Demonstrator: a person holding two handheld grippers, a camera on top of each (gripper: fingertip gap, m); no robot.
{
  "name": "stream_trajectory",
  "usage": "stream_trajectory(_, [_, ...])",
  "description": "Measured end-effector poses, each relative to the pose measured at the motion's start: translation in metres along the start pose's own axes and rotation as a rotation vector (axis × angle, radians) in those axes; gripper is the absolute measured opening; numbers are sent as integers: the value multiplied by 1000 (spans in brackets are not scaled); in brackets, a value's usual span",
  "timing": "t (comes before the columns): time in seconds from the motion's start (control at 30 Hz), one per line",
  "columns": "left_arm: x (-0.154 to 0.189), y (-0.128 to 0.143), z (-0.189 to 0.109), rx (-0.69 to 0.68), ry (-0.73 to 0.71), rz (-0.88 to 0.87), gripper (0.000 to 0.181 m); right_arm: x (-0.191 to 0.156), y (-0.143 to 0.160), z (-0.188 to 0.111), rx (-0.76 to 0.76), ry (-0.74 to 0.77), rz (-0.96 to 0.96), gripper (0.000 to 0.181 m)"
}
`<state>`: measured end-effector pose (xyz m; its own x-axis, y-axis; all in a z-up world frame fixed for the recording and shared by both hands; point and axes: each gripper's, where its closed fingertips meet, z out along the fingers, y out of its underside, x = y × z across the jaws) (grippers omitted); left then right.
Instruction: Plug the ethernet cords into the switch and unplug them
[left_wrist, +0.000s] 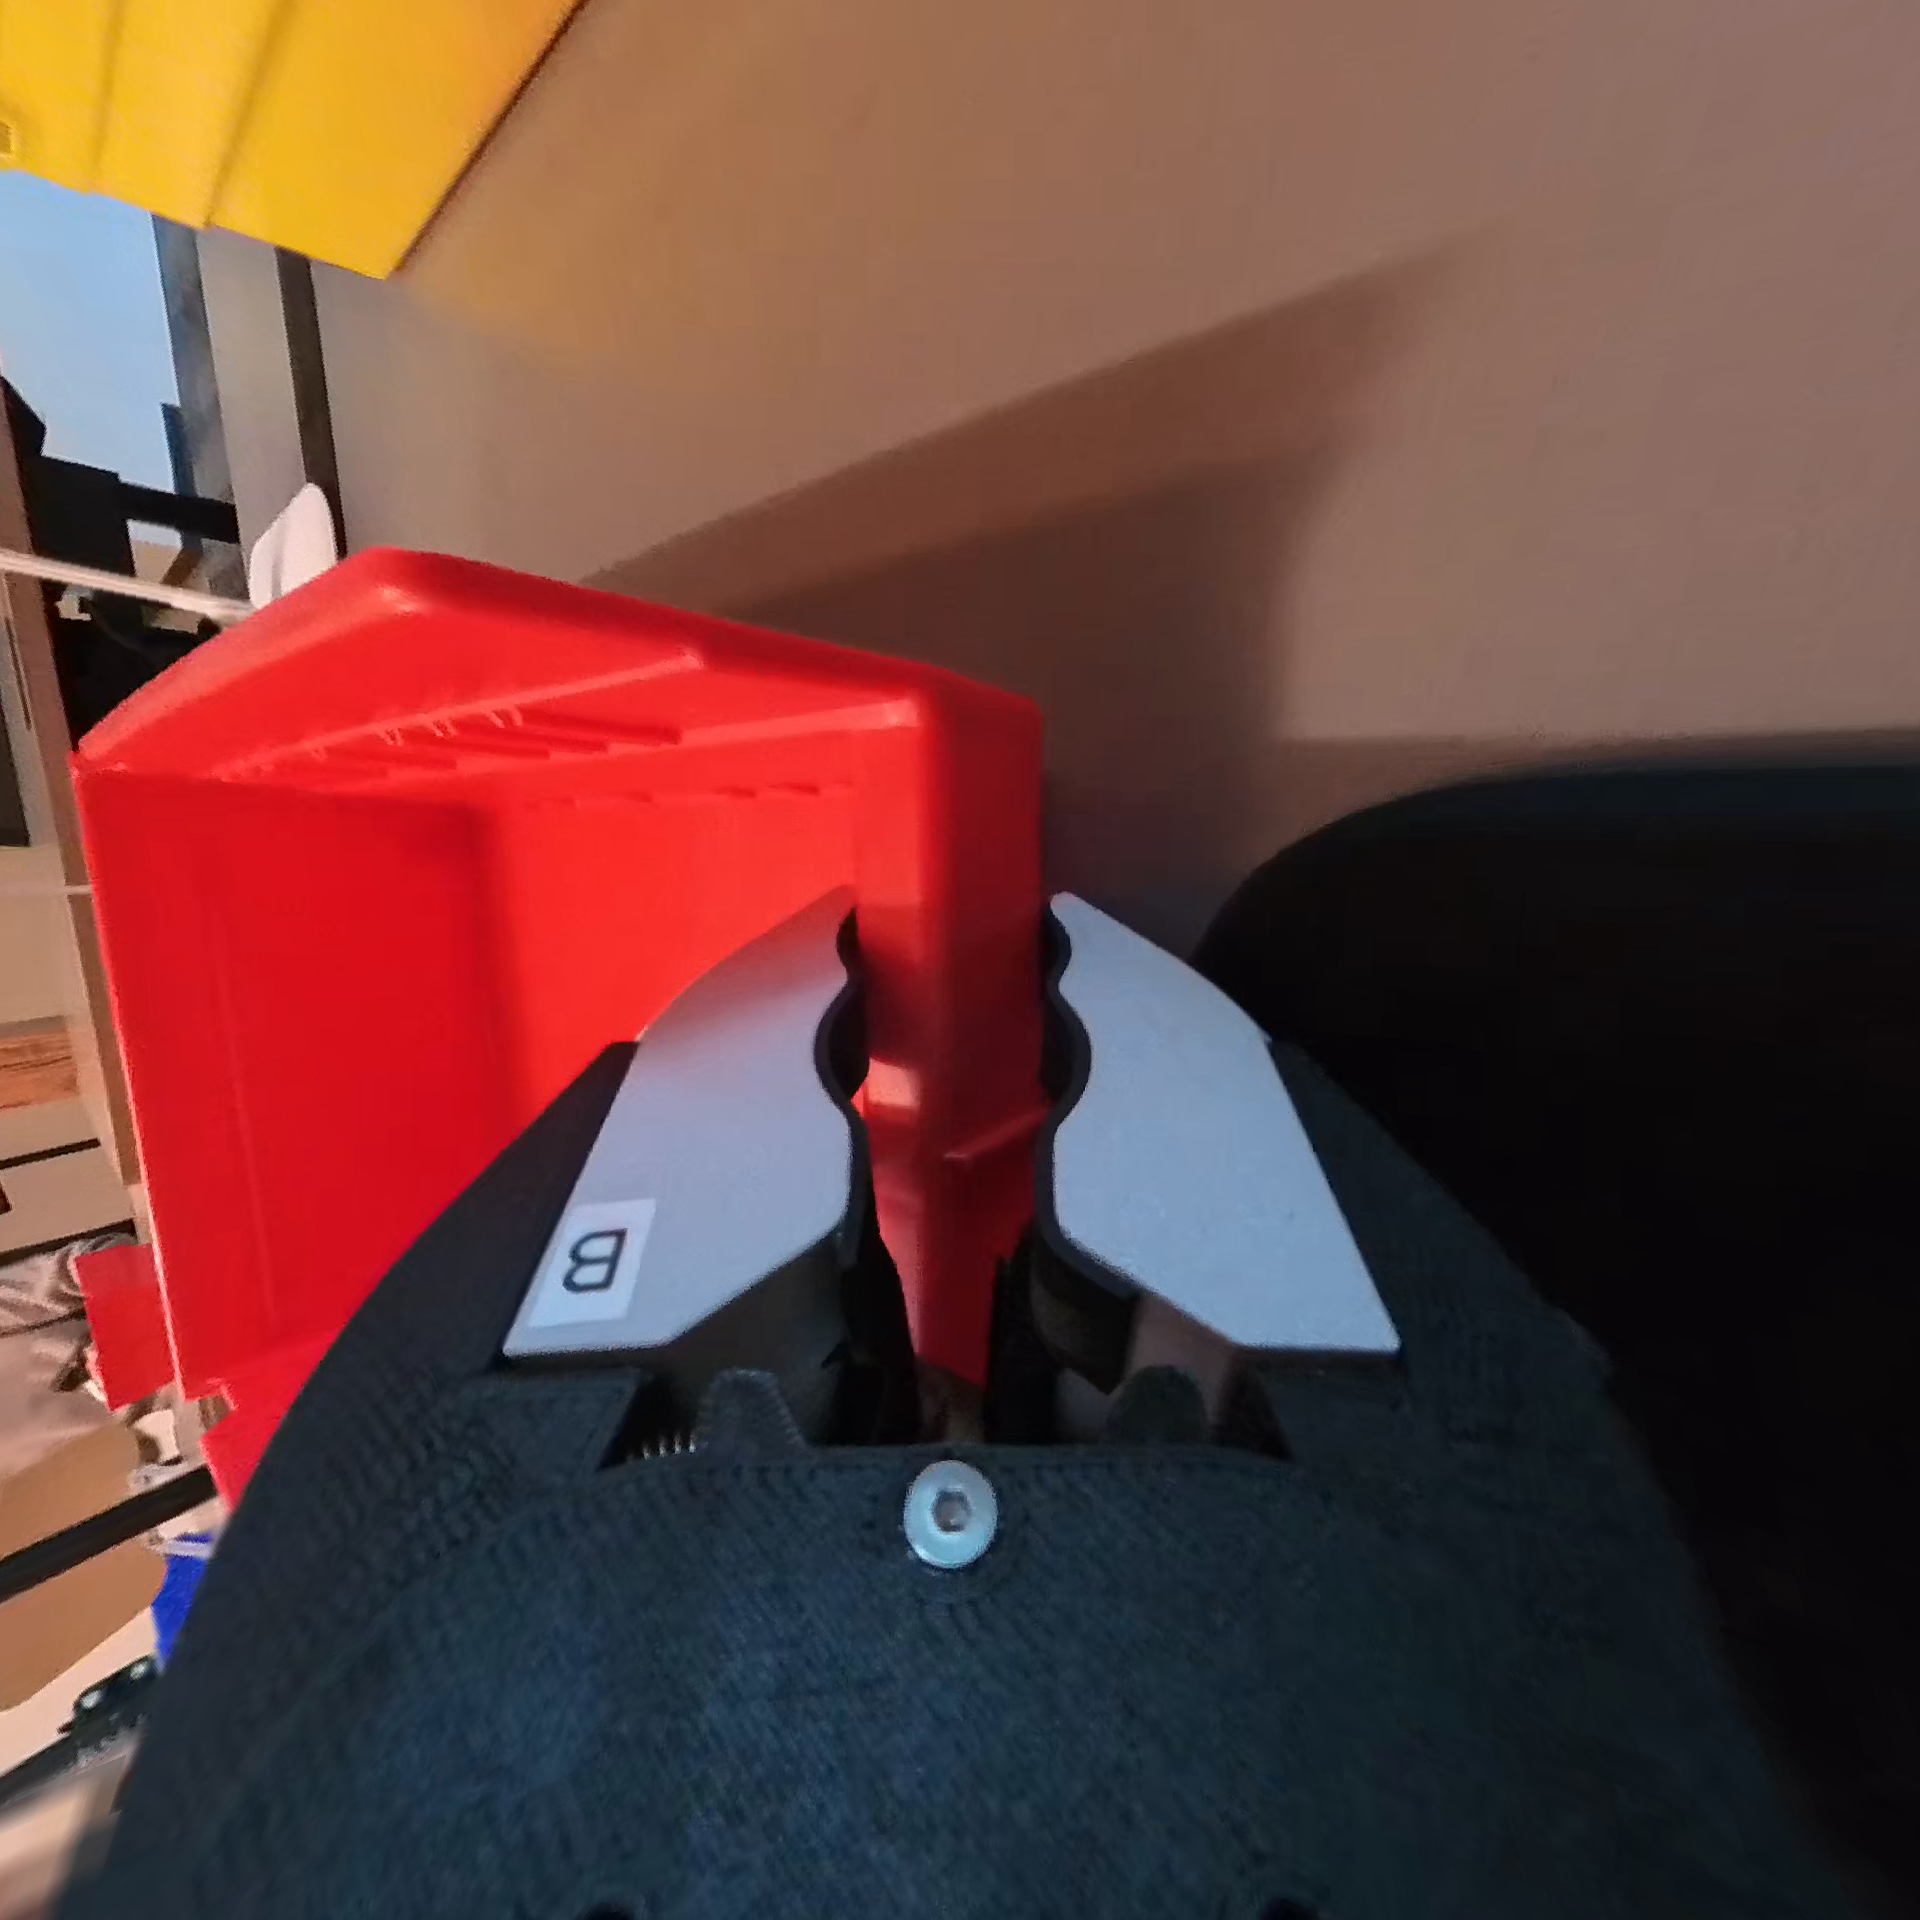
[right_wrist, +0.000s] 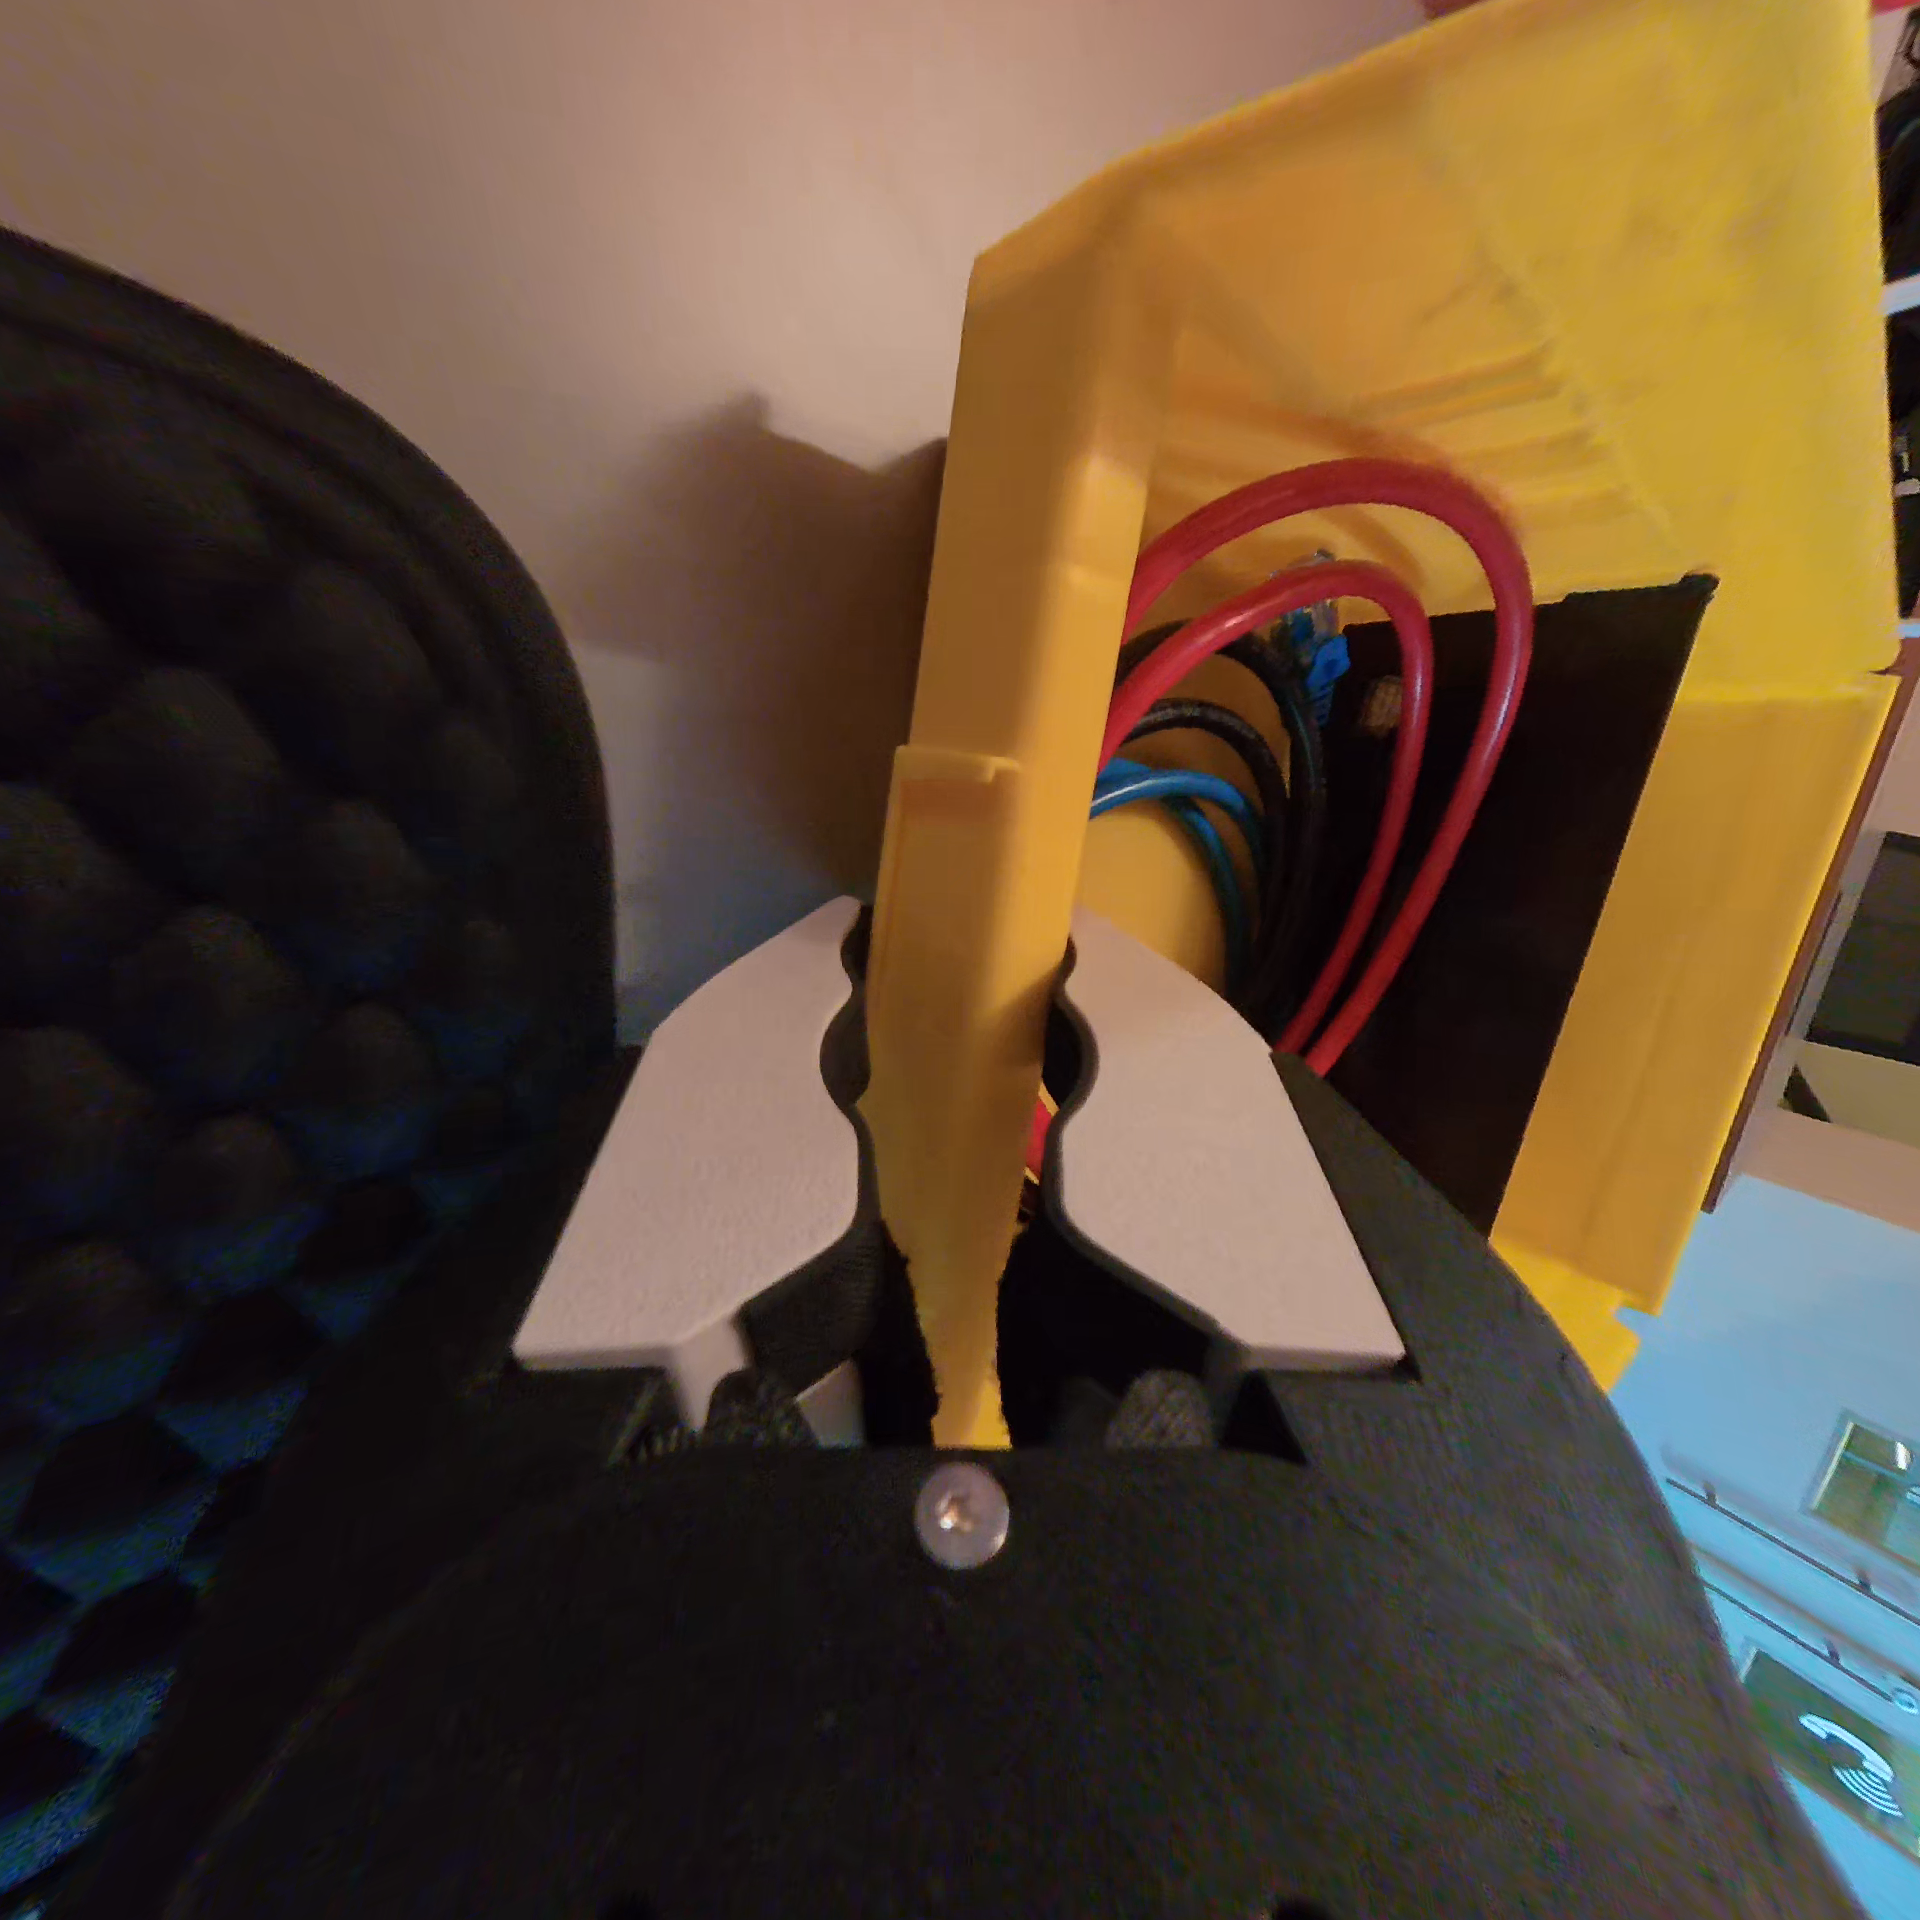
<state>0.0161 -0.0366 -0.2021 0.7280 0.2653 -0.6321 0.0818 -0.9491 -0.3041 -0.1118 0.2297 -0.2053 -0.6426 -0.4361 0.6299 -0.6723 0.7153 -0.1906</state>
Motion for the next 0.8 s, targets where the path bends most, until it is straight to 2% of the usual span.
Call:
stream_trajectory(0.43, [11,-19,-1,-6,3,-48,29,-15,-11,-11,-9,12,0,29])
stream_trajectory(0.63, [21,-30,-5,24,60,-173,31,-15,-17,-10,-32,22,63,29])
stream_trajectory(0.8, [21,-36,-2,2,15,-174,32,-14,-27,-7,-21,23,82,29])
